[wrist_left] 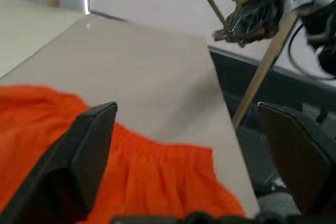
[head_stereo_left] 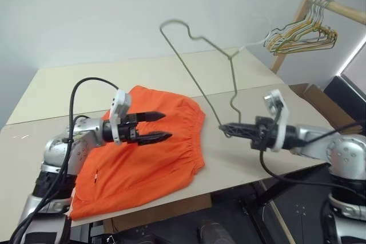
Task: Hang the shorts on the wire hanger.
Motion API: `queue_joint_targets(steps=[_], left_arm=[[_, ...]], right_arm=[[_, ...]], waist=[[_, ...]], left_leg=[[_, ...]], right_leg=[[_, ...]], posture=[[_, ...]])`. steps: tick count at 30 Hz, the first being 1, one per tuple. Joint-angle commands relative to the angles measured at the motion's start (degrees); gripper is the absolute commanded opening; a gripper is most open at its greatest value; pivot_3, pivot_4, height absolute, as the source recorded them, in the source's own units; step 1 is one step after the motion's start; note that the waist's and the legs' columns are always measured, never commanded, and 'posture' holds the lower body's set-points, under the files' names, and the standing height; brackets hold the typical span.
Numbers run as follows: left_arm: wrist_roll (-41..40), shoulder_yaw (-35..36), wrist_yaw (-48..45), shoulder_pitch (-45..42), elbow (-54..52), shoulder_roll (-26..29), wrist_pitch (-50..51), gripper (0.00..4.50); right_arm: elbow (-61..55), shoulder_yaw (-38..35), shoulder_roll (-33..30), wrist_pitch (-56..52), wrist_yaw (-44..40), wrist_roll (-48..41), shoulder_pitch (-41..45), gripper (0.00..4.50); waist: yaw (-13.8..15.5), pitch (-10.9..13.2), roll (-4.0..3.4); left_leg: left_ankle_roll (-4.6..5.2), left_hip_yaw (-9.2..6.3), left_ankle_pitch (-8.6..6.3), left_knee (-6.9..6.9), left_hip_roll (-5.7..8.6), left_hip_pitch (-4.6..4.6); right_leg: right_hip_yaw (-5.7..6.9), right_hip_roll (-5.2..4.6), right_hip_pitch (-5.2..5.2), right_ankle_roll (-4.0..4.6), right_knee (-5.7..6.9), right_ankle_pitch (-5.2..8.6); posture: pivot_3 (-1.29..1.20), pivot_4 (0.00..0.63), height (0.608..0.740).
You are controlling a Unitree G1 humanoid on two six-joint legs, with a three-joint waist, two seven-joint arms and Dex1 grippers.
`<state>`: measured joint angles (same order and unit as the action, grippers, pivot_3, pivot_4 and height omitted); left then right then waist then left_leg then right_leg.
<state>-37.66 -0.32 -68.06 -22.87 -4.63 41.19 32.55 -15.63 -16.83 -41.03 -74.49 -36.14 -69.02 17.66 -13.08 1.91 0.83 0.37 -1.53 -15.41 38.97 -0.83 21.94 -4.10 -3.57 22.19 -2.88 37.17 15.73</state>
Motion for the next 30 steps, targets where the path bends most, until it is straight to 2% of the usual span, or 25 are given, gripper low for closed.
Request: queue_joint_targets(steps=[1,5,10,14,21,30], left_arm=[[4.36,-1.29,-4.08,1.64,-5.13,3.88,-5.18,4.44],[12.61,-5.23,-5.30,4.06,-6.52,6.01,-13.39,4.44],[11.74,-5.71,-5.92,3.37,-7.35,5.76,-11.62,4.44],[11.68,-5.81,-6.13,3.97,-8.24,5.88,-11.14,4.44],[12.87,-5.23,-5.12,5.67,-8.52,6.21,-11.13,4.44],[13.52,-4.06,-3.64,8.67,-9.20,7.59,-11.42,4.44]], right_arm=[[-2.07,-6.17,-1.58,-3.93,4.71,-5.55,-6.70,0.00],[-0.16,-9.15,-2.77,-9.15,10.42,-11.23,-16.02,0.00],[6.30,-8.54,-8.97,-15.67,8.33,-18.17,-21.09,0.00],[10.57,-6.94,-11.90,-17.47,6.60,-18.92,-21.98,0.00],[11.81,-3.14,-9.28,-15.34,7.64,-15.40,-20.99,0.00],[14.19,-2.90,-7.17,-15.11,7.65,-13.87,-19.36,0.00]], waist=[[-0.16,0.00,-0.01],[-0.05,-0.02,-0.07],[-0.17,-0.01,-0.07],[-0.21,-0.01,-0.07],[-0.06,-0.01,-0.07],[0.57,-0.02,-0.07]], left_leg=[[0.00,0.01,0.00,-0.01,0.00,0.02],[0.00,0.10,0.00,-0.01,0.01,-0.02],[0.01,0.16,-0.01,0.00,-0.01,-0.01],[0.07,0.19,-0.04,-0.01,-0.04,0.00],[0.08,0.18,-0.04,-0.01,-0.04,0.01],[0.08,0.18,-0.04,0.00,-0.04,0.01]], right_leg=[[-0.01,0.00,0.01,0.00,-0.01,0.00],[-0.08,0.00,-0.05,-0.01,-0.02,0.01],[-0.12,0.04,-0.05,-0.03,-0.04,0.02],[-0.13,0.10,-0.05,-0.05,-0.08,0.03],[-0.13,0.10,-0.06,-0.06,-0.08,0.03],[-0.16,0.08,-0.06,-0.07,-0.09,0.03]], posture=[[-0.28,0.000,0.740],[-0.28,0.000,0.740],[-0.28,0.000,0.740],[-0.28,0.000,0.740],[-0.25,0.000,0.740],[-0.24,0.000,0.740]])
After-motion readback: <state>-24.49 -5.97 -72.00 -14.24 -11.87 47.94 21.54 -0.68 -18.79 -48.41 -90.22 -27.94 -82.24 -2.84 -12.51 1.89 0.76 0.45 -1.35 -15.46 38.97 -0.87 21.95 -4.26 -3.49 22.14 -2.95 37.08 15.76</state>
